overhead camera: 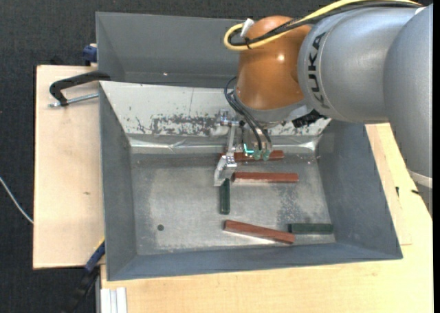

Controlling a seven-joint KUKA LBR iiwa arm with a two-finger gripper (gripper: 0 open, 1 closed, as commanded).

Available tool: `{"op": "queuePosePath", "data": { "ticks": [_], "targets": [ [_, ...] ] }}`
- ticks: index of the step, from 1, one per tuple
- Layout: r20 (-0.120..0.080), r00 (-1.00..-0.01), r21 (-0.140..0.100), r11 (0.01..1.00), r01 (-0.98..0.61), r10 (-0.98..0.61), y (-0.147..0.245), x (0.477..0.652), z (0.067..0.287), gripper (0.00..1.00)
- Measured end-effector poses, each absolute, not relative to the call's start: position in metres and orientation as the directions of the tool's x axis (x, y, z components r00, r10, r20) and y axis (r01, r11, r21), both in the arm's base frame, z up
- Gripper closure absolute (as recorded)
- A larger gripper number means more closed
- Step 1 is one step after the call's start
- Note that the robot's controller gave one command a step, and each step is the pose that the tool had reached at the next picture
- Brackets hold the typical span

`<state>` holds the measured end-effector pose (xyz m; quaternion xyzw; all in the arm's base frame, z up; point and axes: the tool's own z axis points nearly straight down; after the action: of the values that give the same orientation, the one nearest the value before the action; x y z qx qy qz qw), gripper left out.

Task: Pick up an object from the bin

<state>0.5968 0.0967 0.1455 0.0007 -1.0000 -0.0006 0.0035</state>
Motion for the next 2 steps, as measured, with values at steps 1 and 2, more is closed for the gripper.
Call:
{"op": "queuePosePath", "data": {
  "ticks": [1, 2],
  "targets": [
    [-0.001, -1.000, 0.002, 1.000, 0.000, 0.000, 0.0963, 0.5989, 0.1501, 0.00],
    [-0.001, -1.000, 0.002, 1.000, -0.002, -0.002, 0.0962, 0.5988, 0.1500, 0.00]
  ]
}}
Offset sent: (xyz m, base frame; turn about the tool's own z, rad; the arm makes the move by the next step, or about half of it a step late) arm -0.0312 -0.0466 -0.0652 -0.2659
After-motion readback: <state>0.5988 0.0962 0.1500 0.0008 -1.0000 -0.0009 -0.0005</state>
